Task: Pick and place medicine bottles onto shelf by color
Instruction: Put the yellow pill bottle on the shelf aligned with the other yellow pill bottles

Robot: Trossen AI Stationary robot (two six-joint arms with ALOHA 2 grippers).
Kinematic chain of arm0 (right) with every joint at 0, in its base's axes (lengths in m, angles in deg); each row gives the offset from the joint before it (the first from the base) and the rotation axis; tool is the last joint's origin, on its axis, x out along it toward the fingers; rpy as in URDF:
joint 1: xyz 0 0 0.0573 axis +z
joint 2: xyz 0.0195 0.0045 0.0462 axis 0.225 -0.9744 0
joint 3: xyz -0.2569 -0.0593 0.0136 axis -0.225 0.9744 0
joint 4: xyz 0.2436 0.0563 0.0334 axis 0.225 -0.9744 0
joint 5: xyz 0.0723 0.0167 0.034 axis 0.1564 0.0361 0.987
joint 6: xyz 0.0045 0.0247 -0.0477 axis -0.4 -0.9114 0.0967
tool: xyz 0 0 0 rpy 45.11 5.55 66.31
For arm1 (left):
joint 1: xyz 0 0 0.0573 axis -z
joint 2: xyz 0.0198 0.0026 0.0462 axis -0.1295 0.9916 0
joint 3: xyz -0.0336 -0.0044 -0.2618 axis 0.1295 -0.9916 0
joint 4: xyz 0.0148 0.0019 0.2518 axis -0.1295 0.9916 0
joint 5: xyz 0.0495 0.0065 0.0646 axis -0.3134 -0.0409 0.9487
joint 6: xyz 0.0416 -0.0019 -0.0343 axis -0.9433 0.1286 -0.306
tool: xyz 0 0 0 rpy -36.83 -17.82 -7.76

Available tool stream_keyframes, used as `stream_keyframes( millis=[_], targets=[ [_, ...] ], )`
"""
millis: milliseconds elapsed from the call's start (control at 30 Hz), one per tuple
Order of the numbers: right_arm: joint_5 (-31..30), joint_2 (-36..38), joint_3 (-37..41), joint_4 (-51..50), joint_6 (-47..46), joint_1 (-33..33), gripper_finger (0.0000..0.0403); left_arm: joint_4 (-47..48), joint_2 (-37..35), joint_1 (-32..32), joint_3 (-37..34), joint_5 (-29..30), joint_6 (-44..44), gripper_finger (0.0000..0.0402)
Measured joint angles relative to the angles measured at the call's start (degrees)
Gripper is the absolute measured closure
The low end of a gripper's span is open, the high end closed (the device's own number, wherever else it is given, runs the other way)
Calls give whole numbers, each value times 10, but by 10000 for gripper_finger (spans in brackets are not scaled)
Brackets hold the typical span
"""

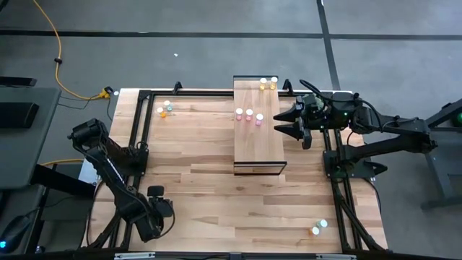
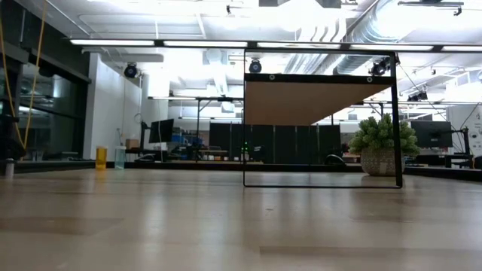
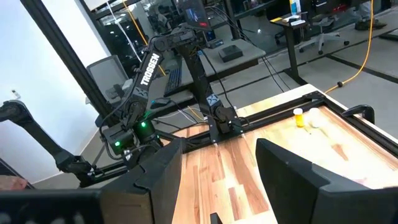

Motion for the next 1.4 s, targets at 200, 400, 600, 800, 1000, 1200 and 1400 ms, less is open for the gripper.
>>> stream_keyframes(
  millis=[200, 400, 600, 800, 1000, 1200, 1400],
  targets=[
    [0, 0, 0, 0, -1, 0, 206, 3, 0, 0, 0, 5, 0, 229],
    [0, 0, 0, 0, 0, 0, 206, 3, 0, 0, 0, 23, 0, 223],
    [0, 0, 0, 0, -12, 0, 206, 4, 0, 0, 0, 26, 0, 222],
    [0, 0, 0, -2, -11, 0, 206, 4, 0, 0, 0, 6, -4, 222],
    [0, 0, 0, -2, -10, 0, 206, 5, 0, 2, 0, 4, -14, 222],
    [0, 0, 0, -2, -10, 0, 206, 5, 0, 2, 0, -1, -15, 228],
    [0, 0, 0, -2, -10, 0, 206, 6, 0, 2, 0, -6, -15, 251]
  ],
)
